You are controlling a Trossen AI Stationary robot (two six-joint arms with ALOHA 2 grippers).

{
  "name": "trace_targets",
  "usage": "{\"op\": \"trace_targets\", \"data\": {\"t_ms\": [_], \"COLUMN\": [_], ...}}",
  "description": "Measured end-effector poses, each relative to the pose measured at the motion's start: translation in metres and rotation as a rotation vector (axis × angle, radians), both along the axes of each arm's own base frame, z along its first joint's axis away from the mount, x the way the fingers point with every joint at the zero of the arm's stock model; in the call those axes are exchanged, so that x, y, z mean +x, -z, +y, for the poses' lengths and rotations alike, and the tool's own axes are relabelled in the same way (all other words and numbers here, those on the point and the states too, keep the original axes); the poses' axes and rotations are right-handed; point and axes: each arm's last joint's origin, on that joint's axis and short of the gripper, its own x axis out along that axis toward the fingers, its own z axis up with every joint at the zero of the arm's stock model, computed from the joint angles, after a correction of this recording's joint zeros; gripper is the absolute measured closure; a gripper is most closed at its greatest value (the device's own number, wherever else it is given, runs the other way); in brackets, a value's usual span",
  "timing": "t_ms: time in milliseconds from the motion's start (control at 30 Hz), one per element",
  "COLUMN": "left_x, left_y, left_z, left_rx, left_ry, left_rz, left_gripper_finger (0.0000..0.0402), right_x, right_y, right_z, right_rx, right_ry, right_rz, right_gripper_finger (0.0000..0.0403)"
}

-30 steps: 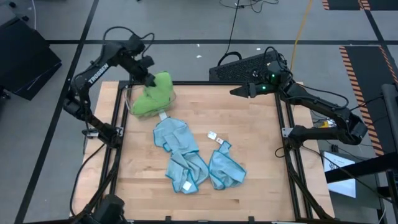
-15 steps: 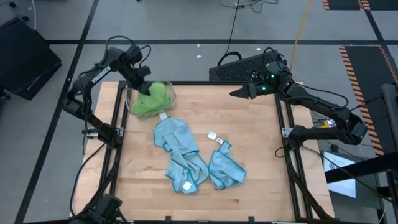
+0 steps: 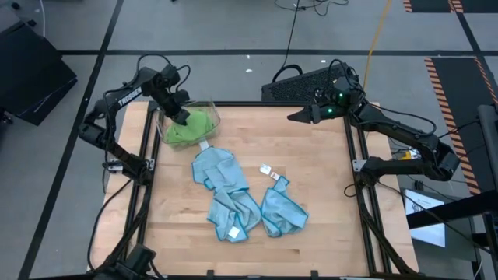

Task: Fold microfiber towels
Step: Stack the folded green microfiber cloth on top of the green microfiber cloth on the transparent bin

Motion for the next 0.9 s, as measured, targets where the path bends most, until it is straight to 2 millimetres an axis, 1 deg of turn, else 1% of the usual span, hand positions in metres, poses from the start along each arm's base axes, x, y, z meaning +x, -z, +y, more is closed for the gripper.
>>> {"op": "trace_targets", "data": {"t_ms": [200,300,400,500,600,667,767,833,900], "left_x": [0.002,0.002,0.002,0.005,0.008,0.008,0.010,0.010,0.011], "left_y": [0.004,0.009,0.013,0.014,0.014,0.013,0.003,-0.006,-0.018], "left_z": [0.005,0.006,0.004,0.002,0.000,-0.002,-0.004,-0.005,-0.004], "left_rx": [0.063,0.112,0.140,0.152,0.149,0.141,0.140,0.147,0.164], "left_ry": [0.005,0.013,0.028,0.049,0.040,0.017,0.003,0.001,-0.006], "left_rz": [-0.019,0.060,0.153,0.174,0.197,0.244,0.304,0.335,0.364], "left_gripper_finger": [0.0381,0.0378,0.0360,0.0320,0.0267,0.0230,0.0187,0.0168,0.0158], "right_x": [0.000,0.000,0.000,0.000,0.000,0.000,0.000,0.000,0.000], "right_y": [0.000,0.000,0.000,0.000,0.000,0.000,0.000,0.000,0.000], "right_z": [0.000,0.000,0.000,0.000,0.000,0.000,0.000,0.000,0.000], "right_rx": [-0.005,-0.006,-0.001,0.001,0.001,0.002,0.001,-0.001,-0.003], "right_ry": [0.003,0.003,0.004,0.004,0.004,0.004,0.004,0.004,0.003], "right_rz": [0.000,0.000,0.001,0.001,0.001,0.001,0.002,0.001,0.003], "right_gripper_finger": [0.0223,0.0223,0.0223,0.0223,0.0223,0.0223,0.0223,0.0223,0.0223]}}
